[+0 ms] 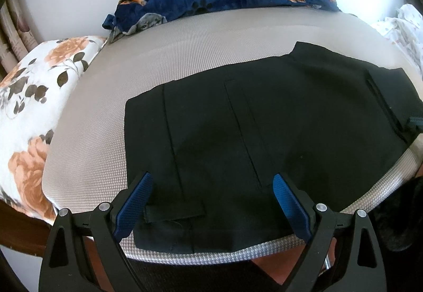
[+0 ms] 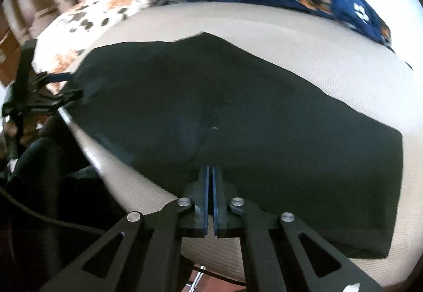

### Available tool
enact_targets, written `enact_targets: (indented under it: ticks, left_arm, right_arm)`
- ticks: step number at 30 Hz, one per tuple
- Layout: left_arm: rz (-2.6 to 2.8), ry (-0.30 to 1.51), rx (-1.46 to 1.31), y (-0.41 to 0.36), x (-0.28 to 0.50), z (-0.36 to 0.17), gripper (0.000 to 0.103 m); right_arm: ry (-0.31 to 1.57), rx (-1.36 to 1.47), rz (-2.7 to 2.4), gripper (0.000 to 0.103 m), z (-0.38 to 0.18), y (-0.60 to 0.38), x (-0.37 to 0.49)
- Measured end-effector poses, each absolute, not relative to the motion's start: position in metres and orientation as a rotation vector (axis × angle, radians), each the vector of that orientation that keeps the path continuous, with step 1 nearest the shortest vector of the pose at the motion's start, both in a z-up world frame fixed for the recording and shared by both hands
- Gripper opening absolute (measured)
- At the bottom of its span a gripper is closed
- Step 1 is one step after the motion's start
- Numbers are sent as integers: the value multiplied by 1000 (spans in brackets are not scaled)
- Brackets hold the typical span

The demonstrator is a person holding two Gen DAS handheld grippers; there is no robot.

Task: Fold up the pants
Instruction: 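Lower the right gripper onto the trouser edge and close it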

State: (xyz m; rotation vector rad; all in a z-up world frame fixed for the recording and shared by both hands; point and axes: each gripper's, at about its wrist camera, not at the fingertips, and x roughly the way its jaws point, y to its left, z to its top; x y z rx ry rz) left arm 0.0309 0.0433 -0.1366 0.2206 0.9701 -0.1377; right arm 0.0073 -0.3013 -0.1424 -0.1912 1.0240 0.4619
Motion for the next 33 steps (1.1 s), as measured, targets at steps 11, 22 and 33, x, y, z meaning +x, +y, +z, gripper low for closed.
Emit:
enact_targets:
  ticks: [11, 22, 33]
  left_arm:
    - [-138, 982, 216, 45, 32, -140, 92]
    - [-139, 994, 214, 47, 32, -141, 92]
    - [-144, 1007, 200, 48, 35, -144, 92]
  right_arm:
    - [980, -426, 468, 53, -151, -269, -3]
    - [1058, -321, 527, 35, -147, -282, 6]
    - [1047, -449, 478, 35, -148, -277, 11]
